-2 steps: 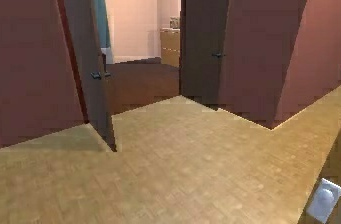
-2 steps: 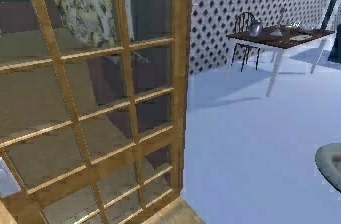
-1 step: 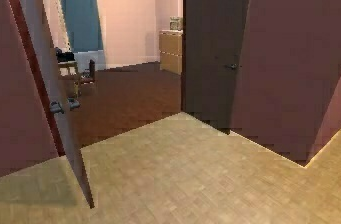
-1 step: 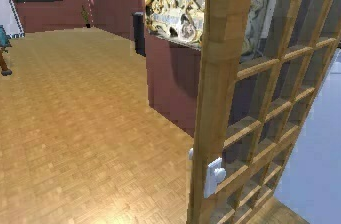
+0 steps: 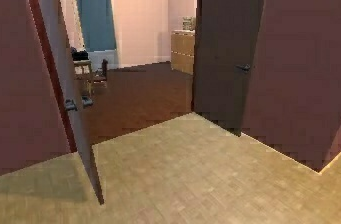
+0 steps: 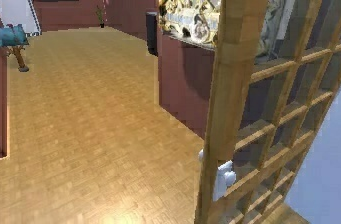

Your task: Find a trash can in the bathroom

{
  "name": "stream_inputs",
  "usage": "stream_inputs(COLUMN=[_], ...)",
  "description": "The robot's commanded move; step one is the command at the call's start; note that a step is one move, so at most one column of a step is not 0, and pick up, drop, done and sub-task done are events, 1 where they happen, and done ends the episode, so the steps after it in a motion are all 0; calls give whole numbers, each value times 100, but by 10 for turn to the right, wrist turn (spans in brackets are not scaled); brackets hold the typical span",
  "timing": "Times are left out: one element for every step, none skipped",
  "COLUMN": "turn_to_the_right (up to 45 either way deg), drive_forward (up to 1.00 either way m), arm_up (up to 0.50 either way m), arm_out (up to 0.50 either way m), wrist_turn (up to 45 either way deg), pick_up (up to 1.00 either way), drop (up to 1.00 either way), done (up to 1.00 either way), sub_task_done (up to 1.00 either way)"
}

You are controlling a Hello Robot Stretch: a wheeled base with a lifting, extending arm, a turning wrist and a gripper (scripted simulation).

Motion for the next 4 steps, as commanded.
stream_inputs(turn_to_the_right=[0, 0, -150, 0], drive_forward=[100, 45, 0, 100], arm_up=[0, 0, 0, 0], arm_out=[0, 0, 0, 0], wrist_turn=[0, 0, 0, 0], pick_up=[0, 0, 0, 0], drop=[0, 0, 0, 0], done=[0, 0, 0, 0], sub_task_done=[0, 0, 0, 0])
